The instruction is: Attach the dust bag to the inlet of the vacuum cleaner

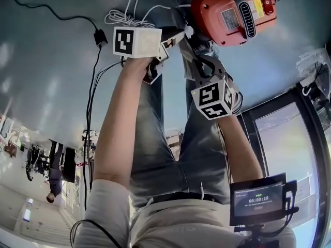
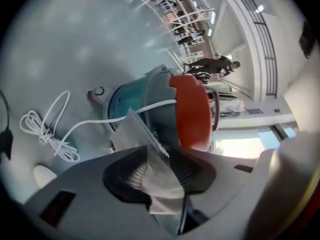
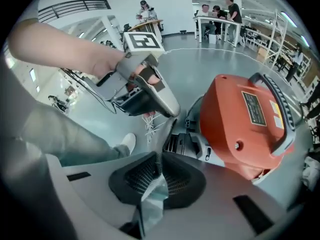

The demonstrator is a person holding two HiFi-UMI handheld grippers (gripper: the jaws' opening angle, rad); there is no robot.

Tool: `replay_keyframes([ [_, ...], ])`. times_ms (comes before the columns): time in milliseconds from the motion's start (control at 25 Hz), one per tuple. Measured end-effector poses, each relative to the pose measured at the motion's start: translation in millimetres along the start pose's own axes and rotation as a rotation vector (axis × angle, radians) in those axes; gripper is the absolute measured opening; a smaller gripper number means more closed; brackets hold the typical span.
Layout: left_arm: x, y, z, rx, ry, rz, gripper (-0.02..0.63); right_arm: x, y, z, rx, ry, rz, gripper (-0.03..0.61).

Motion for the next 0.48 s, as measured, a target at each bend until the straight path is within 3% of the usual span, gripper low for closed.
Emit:
replay_keyframes([
  [120, 13, 3, 13, -0.159, -0.048, 0.026, 0.211, 0, -4, 2, -0.027, -0.007, 0.012, 0.048],
  [240, 29, 5, 12, -0.220, -0.048, 0.039, 0.212, 0, -5, 4, -0.036, -0.007, 0.027, 0.048],
  [360, 33, 1, 6, -0.183, -0.091, 0.042, 0.120, 0, -5, 4, -0.009, 0.002, 0.003, 0.048],
  [480, 21, 0, -8, -0.038, -0.187, 0.054, 0.036, -1, -5, 2, 0.004, -0.006, 0.004, 0.048],
])
Point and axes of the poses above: the fingertips, and each gripper's own axes: x forward along the fingers, z to its left, y out of its underside, the point moved 9 cm from there along -x, backward along the fingers, and after that the axes turned 13 degrees about -z, right-handed, at the moved point
